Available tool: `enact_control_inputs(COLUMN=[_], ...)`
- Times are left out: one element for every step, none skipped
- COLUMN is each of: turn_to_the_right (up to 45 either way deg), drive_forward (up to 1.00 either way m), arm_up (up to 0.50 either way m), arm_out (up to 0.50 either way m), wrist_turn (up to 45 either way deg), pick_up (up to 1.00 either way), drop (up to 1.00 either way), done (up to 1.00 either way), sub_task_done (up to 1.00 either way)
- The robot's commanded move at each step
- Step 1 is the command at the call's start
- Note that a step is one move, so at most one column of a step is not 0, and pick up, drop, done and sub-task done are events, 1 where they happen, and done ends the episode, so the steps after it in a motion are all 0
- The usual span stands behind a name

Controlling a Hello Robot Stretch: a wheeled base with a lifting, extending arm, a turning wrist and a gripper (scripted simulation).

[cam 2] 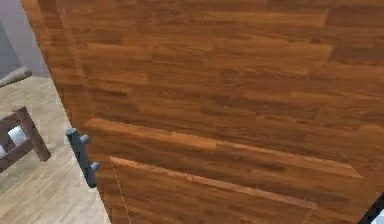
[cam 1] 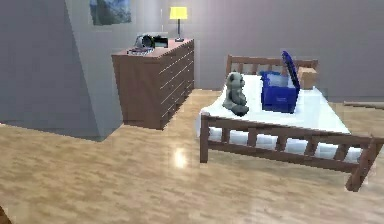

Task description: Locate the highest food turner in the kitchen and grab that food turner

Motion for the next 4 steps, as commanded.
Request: enact_control_inputs(turn_to_the_right=[0.0, 27.0, 0.0, 45.0], drive_forward=[0.25, 0.0, 0.9, 0.0], arm_up=[0.0, 0.0, 0.0, 0.0], arm_out=[0.0, 0.0, 0.0, 0.0], wrist_turn=[0.0, 0.0, 0.0, 0.0], pick_up=[0.0, 0.0, 0.0, 0.0], drop=[0.0, 0.0, 0.0, 0.0], done=[0.0, 0.0, 0.0, 0.0], sub_task_done=[0.0, 0.0, 0.0, 0.0])
